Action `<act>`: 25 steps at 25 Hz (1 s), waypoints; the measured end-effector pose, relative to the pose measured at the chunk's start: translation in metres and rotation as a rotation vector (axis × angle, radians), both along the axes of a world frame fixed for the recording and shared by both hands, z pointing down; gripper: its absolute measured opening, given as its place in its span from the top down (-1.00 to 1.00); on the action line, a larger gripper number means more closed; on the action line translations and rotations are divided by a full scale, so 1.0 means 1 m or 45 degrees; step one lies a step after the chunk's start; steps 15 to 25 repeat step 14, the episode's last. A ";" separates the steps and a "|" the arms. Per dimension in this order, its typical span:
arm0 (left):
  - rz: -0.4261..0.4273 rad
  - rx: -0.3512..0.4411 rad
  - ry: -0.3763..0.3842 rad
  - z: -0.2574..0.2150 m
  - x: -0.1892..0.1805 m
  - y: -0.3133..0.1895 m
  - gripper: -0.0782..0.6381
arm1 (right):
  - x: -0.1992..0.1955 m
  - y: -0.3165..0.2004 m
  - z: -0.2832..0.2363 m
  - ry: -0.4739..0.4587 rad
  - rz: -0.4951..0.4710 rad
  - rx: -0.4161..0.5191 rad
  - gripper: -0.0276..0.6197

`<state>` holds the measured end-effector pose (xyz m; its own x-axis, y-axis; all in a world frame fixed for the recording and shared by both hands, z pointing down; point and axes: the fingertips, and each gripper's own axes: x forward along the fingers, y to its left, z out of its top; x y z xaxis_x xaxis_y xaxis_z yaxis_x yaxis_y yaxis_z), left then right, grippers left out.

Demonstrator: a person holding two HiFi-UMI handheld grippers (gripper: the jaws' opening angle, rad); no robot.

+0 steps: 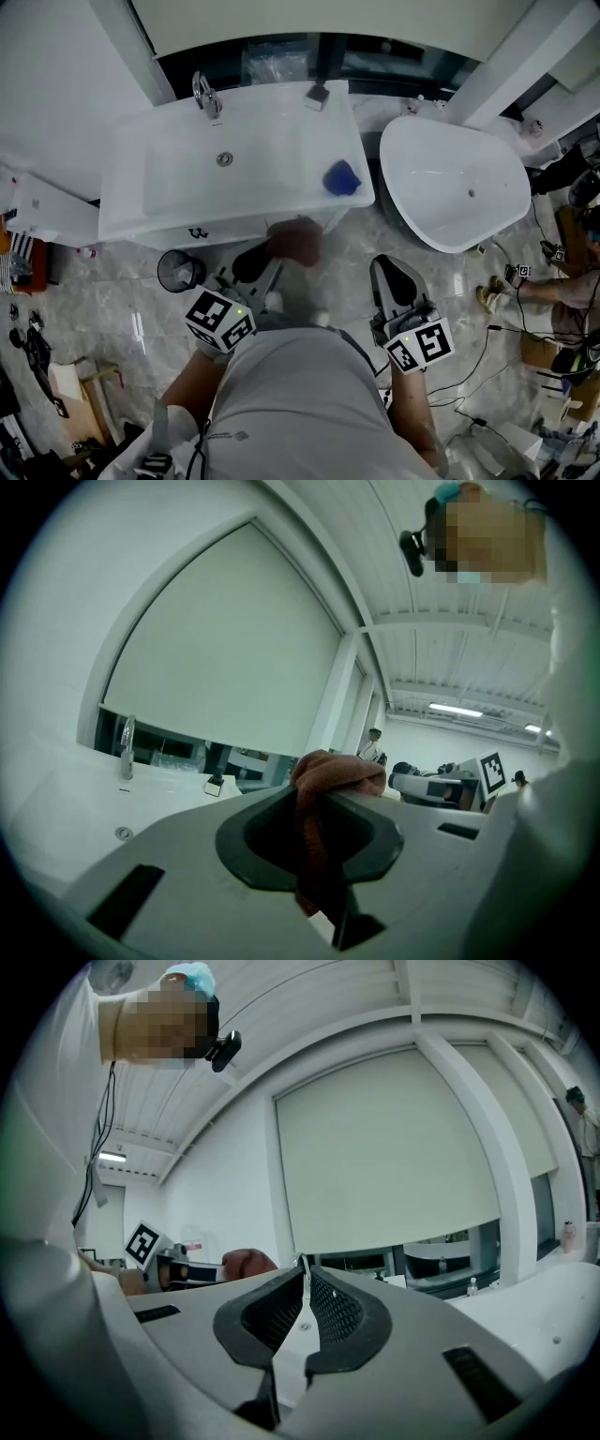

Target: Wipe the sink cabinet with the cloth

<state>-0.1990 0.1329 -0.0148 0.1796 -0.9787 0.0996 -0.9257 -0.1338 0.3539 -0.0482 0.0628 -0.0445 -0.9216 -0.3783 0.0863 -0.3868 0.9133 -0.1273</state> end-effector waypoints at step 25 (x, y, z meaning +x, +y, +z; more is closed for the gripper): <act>0.024 -0.013 0.009 0.003 -0.007 0.002 0.61 | 0.001 0.003 0.011 0.014 0.040 -0.048 0.80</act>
